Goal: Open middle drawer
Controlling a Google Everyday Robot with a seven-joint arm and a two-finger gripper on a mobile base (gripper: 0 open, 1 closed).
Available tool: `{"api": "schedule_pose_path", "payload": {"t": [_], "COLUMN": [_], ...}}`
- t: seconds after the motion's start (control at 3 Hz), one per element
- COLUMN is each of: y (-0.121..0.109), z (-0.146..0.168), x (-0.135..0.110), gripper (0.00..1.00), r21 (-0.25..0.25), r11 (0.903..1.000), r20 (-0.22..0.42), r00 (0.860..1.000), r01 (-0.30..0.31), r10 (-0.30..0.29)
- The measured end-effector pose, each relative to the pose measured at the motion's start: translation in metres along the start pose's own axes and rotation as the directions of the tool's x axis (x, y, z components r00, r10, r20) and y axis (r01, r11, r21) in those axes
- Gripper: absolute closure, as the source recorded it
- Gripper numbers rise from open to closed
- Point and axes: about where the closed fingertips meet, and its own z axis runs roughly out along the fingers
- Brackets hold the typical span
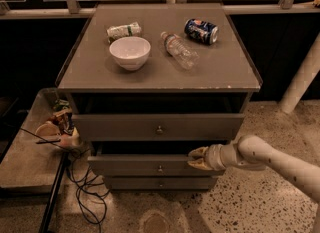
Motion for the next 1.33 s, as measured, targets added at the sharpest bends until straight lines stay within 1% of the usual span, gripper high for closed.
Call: {"api": "schedule_pose_path", "payload": {"t": [0.33,0.67,1.0,1.33], "y": [-0.001,-0.003,-0.003,-0.003], "z": [-0.003,-0.016,-0.017,-0.017], "x": [-0.003,-0.012,-0.012,-0.012], "gripper": [1.00,1.00,0.89,0.66], "r21": [0.000,0.036,0.036,0.036], "r11": [1.0000,0.9982,0.9982,0.9982], "r20": [0.000,-0.003,-0.003,-0.003], "r00": [1.000,0.999,0.999,0.999], "r01": [0.000,0.049,0.049,0.049], "r10": [0.000,-0.048,-0.049,-0.049]}}
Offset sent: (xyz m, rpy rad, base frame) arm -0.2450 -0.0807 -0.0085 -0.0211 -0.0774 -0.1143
